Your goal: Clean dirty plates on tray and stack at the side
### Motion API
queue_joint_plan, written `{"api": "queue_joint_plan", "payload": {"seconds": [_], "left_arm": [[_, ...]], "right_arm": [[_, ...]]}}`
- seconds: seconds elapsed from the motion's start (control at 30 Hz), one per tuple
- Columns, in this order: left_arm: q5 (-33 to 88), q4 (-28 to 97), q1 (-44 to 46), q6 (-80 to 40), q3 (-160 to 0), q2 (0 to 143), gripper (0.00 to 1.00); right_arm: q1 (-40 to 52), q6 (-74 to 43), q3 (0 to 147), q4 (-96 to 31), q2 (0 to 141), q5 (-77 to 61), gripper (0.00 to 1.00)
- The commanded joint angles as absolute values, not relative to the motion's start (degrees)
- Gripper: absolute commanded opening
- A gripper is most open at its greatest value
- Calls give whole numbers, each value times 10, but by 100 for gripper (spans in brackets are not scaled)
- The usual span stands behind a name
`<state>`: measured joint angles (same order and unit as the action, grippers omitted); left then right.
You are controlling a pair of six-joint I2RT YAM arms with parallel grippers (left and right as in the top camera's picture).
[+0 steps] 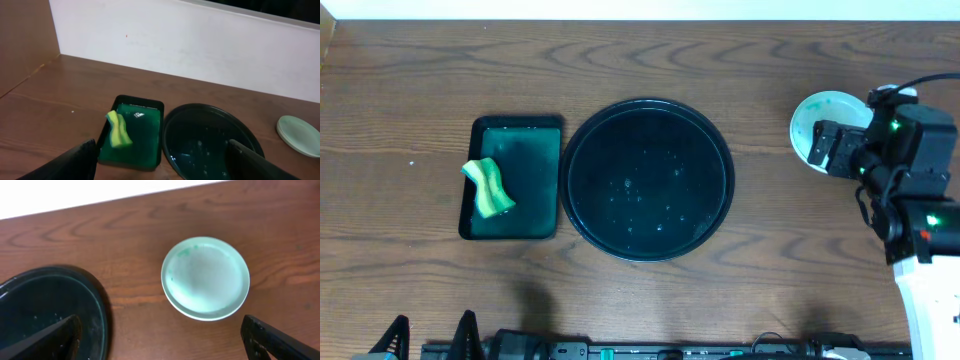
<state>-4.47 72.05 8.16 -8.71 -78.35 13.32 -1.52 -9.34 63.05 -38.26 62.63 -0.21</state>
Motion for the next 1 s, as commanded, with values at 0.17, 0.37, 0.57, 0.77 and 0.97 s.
{"api": "queue_joint_plan", "payload": {"seconds": [0.17, 0.37, 0.57, 0.77, 0.97], "left_arm": [[-48, 777, 84, -77, -780, 134, 81], [-48, 838, 84, -77, -780, 134, 81], [-48, 840, 84, -77, -780, 134, 81], [-48, 840, 84, -77, -780, 134, 81], [-48, 840, 84, -77, -780, 134, 81]], "right_arm": [[-11, -80, 633, -379, 618, -7, 99], [-11, -80, 633, -371, 618, -7, 99], [-11, -80, 633, -370, 618, -7, 99], [-11, -81, 633, -366, 618, -7, 99], [-11, -81, 633, -364, 618, -7, 99]]}}
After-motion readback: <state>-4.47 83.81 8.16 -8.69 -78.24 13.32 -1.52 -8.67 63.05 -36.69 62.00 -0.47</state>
